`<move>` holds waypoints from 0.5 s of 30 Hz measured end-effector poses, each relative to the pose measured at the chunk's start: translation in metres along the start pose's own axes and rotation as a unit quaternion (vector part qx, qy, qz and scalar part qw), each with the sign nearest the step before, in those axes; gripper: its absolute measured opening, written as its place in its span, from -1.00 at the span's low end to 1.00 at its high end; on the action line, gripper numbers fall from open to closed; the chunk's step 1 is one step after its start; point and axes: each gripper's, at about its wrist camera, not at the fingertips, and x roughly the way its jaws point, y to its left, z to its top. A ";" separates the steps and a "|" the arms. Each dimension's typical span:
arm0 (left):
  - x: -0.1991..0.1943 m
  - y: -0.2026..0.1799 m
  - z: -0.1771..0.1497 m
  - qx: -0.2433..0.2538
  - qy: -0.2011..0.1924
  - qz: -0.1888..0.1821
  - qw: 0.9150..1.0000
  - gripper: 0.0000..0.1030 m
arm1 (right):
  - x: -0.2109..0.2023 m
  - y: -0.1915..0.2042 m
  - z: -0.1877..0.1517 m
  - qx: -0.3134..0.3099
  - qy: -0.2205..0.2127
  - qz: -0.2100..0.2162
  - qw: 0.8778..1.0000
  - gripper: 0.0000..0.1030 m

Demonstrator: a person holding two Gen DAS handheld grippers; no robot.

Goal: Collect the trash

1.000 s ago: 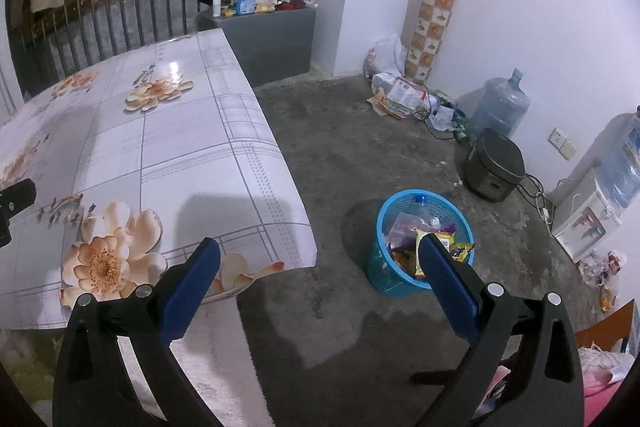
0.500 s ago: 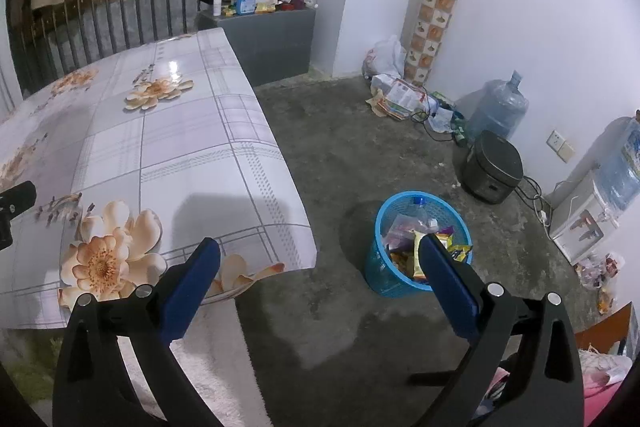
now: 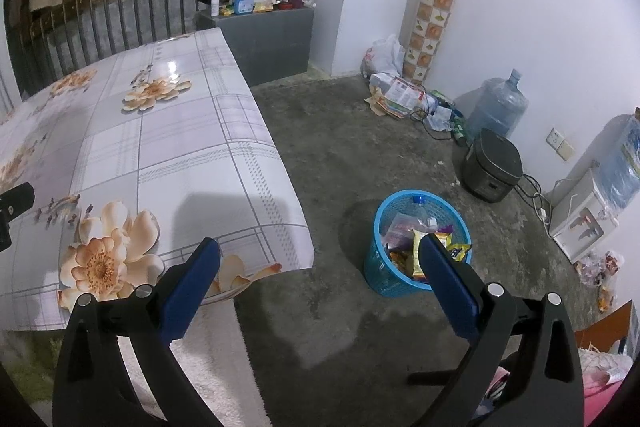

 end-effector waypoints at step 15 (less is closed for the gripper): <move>0.000 0.000 0.001 0.000 0.000 0.000 1.000 0.82 | 0.000 0.003 0.003 -0.003 0.000 0.001 1.000 0.87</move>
